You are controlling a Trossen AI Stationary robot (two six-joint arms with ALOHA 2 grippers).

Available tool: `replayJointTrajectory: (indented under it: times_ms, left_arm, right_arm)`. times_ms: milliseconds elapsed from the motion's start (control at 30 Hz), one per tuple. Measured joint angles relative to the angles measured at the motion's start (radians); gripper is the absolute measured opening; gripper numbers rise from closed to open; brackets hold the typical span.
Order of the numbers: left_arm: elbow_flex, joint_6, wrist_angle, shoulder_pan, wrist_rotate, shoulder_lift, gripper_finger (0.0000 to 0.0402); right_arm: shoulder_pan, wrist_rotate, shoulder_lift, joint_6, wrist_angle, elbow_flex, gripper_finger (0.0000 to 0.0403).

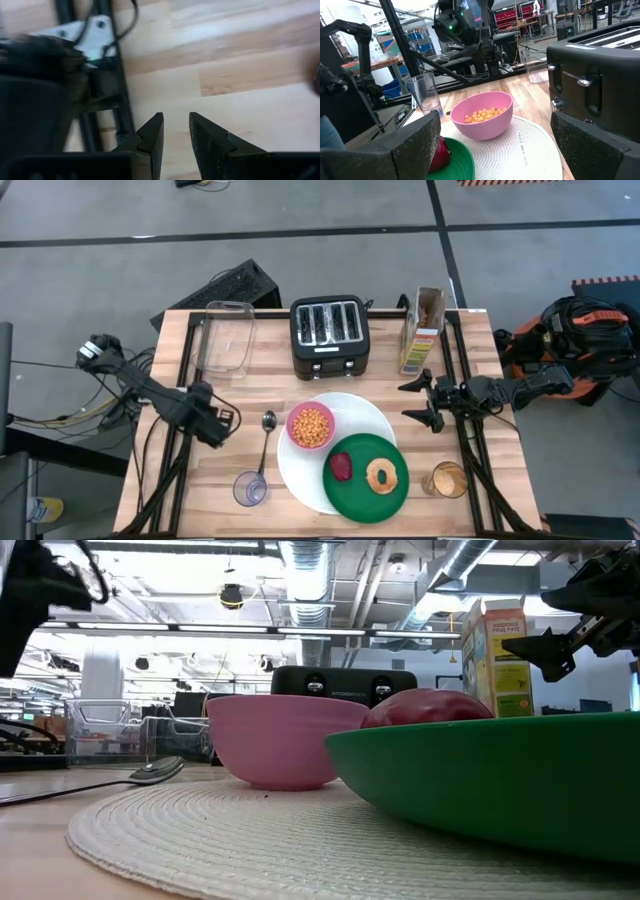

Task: Arrange a breakfast setting
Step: Return to Home Position

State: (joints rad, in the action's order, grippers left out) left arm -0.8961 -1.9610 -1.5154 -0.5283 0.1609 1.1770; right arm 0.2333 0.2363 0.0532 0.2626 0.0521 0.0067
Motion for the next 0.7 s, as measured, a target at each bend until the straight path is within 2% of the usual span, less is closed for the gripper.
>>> replayJointTrajectory:
  times_ms: [300,500,700]
  left_arm:
    - [0.261,0.049,0.45,-0.115,0.007,-0.117,0.0083]
    - [0.332,-0.027,0.569,-0.175,0.049,-0.117,0.0083]
    - [0.329,-0.025,0.64,-0.221,0.05,-0.128,0.0083]
  right_arm:
    - [0.0,0.0,0.0,0.0,0.0,0.0,0.0398]
    - [0.0,0.0,0.0,0.0,0.0,0.0,0.0398]
    - [0.0,0.0,0.0,0.0,0.0,0.0,0.0398]
